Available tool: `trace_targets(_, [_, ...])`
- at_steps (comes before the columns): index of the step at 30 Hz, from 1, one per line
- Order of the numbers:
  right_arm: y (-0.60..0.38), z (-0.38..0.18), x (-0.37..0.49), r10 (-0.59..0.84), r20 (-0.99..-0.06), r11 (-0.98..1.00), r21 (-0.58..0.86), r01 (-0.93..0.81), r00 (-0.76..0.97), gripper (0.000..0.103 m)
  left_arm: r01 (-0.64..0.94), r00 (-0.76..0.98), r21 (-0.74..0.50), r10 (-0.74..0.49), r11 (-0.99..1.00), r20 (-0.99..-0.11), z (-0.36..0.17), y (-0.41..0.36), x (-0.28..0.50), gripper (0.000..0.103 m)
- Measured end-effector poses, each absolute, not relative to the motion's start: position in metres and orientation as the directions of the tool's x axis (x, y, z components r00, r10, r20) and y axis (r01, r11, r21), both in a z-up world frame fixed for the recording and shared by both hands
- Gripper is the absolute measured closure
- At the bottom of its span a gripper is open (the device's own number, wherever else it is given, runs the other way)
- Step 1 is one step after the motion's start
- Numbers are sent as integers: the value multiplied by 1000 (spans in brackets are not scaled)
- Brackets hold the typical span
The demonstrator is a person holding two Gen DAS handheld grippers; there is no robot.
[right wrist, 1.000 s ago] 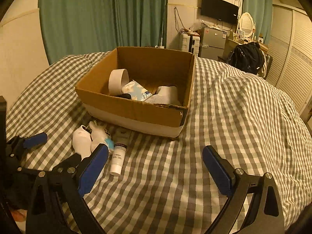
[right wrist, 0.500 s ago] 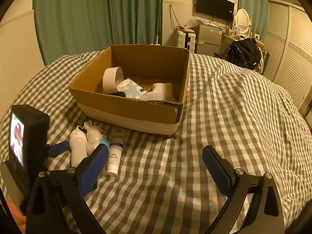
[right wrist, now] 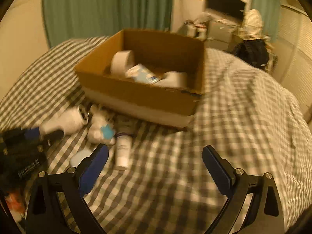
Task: Organize objects
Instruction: 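Grasp the white bottle with the left tool while the right tool grasps the lotion tube, then lower the bottle and lotion tube into the box and open both tools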
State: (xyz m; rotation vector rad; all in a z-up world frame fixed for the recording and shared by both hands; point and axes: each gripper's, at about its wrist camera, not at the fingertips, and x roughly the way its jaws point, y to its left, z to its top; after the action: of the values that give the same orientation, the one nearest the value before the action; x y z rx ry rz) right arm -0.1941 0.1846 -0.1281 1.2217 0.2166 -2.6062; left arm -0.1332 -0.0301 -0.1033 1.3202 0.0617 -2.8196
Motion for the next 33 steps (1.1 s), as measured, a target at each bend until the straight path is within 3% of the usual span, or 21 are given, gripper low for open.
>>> trace_targets(9, [147,-175,-239,-182,-886,-916,-5,400,-427,47,29,-628,-70,37,-997,-777,-106,-36,-153,71])
trace_targets(14, [132,-191,-247,-159,-910,-900,-26,435,-383,77,24,-632,-65,35,-998,-774,-107,-33,-151,71])
trace_targets(33, [165,-107,-154,-201,-759,-941,-27,339,-620,79,-25,-702,-24,35,-999,-711,-65,-8,-98,71])
